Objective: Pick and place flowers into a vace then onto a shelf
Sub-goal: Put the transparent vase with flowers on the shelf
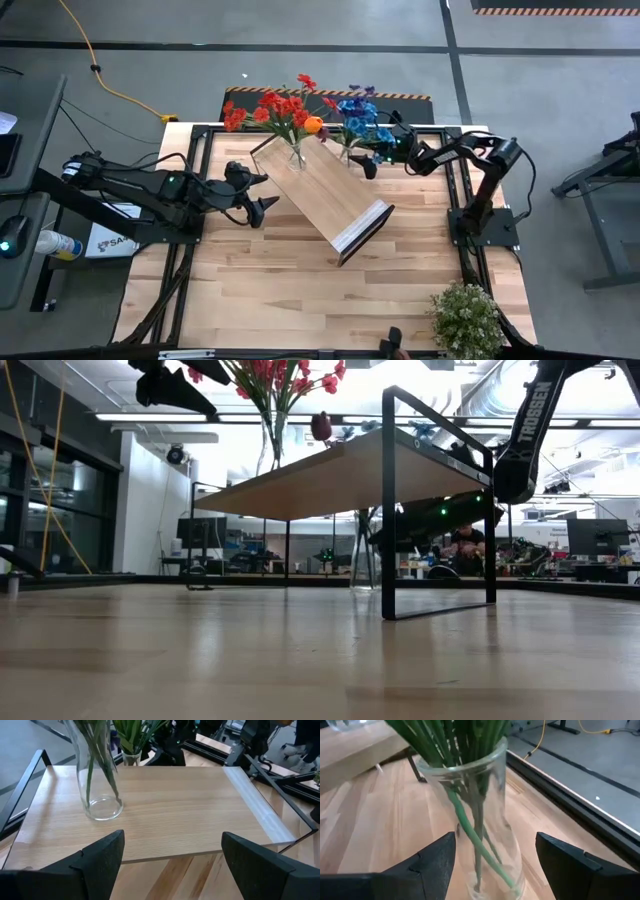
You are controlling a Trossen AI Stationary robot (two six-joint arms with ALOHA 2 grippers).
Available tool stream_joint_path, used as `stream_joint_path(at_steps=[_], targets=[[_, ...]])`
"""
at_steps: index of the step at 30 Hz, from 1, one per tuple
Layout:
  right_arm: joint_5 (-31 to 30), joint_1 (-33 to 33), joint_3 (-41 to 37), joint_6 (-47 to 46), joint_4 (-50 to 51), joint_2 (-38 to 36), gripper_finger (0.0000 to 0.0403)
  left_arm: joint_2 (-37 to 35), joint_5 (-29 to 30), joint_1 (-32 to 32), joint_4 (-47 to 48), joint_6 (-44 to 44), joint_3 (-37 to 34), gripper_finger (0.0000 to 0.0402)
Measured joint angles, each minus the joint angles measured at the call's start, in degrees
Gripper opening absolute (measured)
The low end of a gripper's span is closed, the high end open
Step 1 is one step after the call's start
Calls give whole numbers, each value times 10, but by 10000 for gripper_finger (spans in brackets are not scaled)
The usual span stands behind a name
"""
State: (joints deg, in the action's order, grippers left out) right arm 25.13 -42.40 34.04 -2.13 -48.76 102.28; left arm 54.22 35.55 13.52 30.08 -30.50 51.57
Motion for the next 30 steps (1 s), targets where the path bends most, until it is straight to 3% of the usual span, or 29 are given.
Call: stream_joint_path(at_steps=[6, 30], targets=[[9, 0, 0, -28, -66, 25, 264, 0, -3, 0, -1, -2, 0, 367], [3, 1, 0, -24, -61, 28, 264, 1, -4, 0, 0, -13, 0, 367]])
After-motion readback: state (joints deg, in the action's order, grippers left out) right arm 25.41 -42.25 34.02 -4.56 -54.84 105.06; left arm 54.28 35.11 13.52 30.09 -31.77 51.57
